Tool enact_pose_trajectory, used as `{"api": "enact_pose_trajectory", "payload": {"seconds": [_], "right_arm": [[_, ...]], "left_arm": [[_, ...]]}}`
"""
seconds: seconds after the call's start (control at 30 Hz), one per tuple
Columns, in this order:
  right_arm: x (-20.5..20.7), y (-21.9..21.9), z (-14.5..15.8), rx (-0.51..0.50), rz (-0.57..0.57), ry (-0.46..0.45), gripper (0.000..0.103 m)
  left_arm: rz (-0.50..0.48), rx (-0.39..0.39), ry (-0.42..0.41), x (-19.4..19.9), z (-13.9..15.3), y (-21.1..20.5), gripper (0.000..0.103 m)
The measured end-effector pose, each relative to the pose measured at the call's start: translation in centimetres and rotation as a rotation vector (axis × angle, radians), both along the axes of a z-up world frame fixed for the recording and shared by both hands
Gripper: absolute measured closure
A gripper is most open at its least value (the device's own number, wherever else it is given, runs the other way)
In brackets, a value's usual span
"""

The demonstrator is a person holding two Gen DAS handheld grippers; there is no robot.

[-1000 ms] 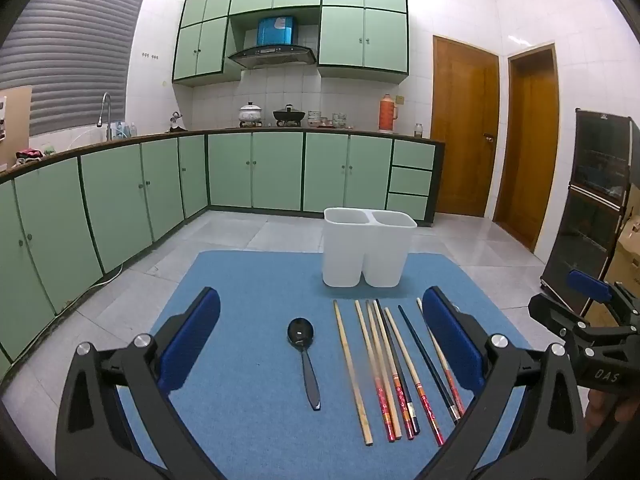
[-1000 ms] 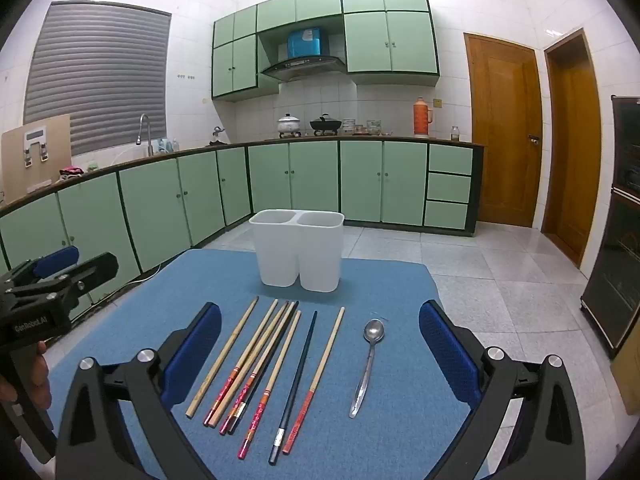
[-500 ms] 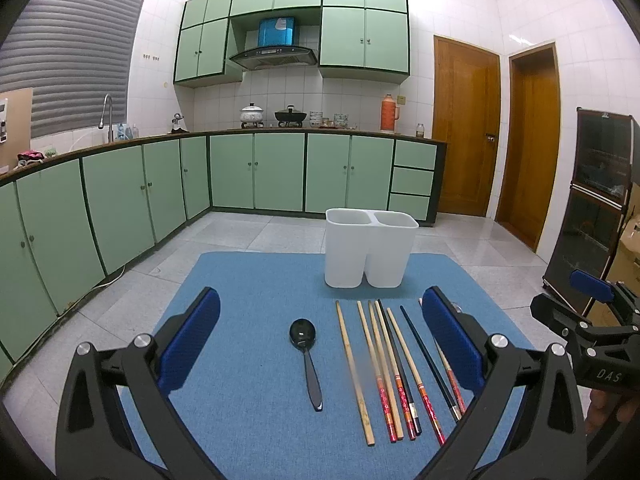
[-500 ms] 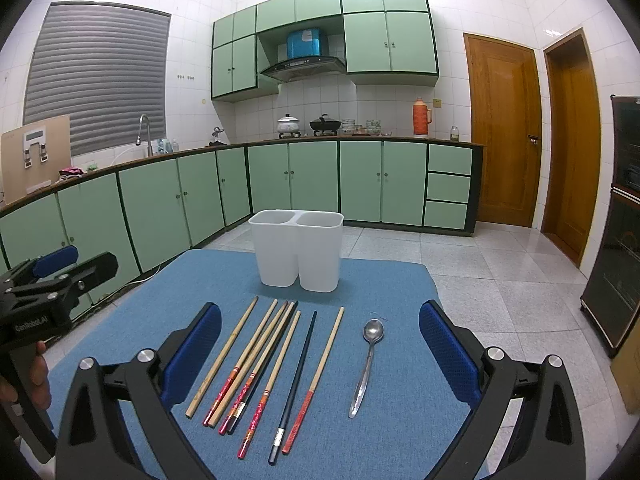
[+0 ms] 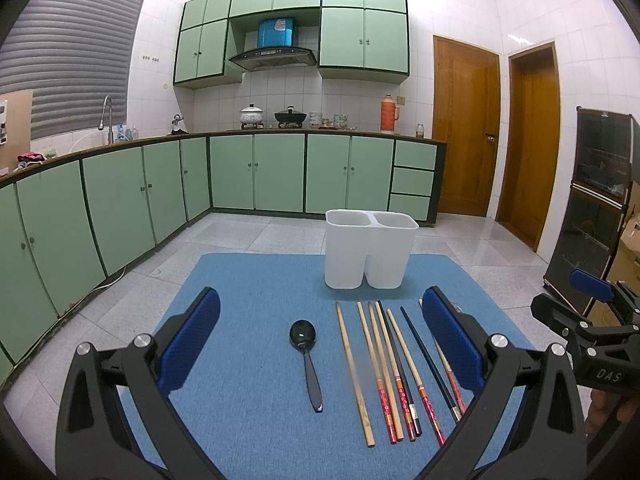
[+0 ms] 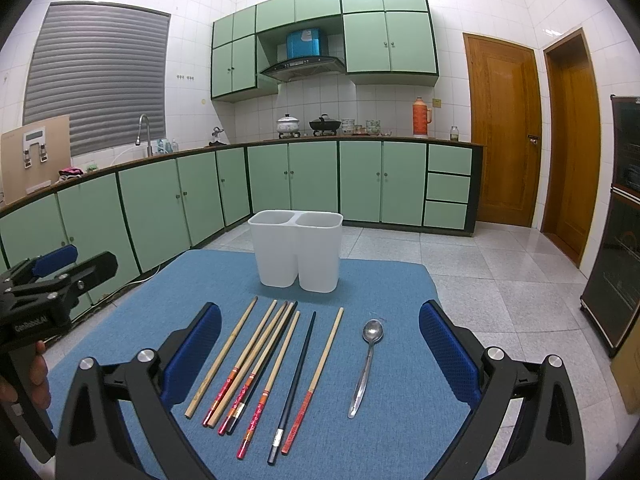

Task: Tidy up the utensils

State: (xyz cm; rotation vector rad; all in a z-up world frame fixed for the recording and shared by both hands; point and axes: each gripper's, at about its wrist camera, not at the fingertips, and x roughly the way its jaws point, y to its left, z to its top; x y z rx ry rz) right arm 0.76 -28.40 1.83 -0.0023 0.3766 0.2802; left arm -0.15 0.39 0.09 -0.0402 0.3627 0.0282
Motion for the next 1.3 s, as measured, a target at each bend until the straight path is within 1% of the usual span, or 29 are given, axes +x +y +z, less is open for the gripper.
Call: {"api": "enact_pose_trajectory", "payload": {"seconds": [0.23,0.3,0.67,1.3], "right_arm": [[0.0,0.0,0.0,0.001,0.000,0.000,0.006],[0.0,0.0,0.0,0.000,0.000,0.000,0.006],[0.0,-0.2,-0.5,0.002,-0.002,0.004,0.006],[-0.1,-0.2,-0.4,0.003,-0.002,0.004,0.006]], "left_arm": [[0.000,0.001,0.000,0.1,0.2,0.7,0.005],[0.000,0.002,0.000,0.0,-0.1,-0.2,0.005],[-0.001,0.005,-0.001,-0.1,0.0,-0.3,0.005],[0.000,0.007,-0.002,-0.1,0.1,-0.3,0.005]]}}
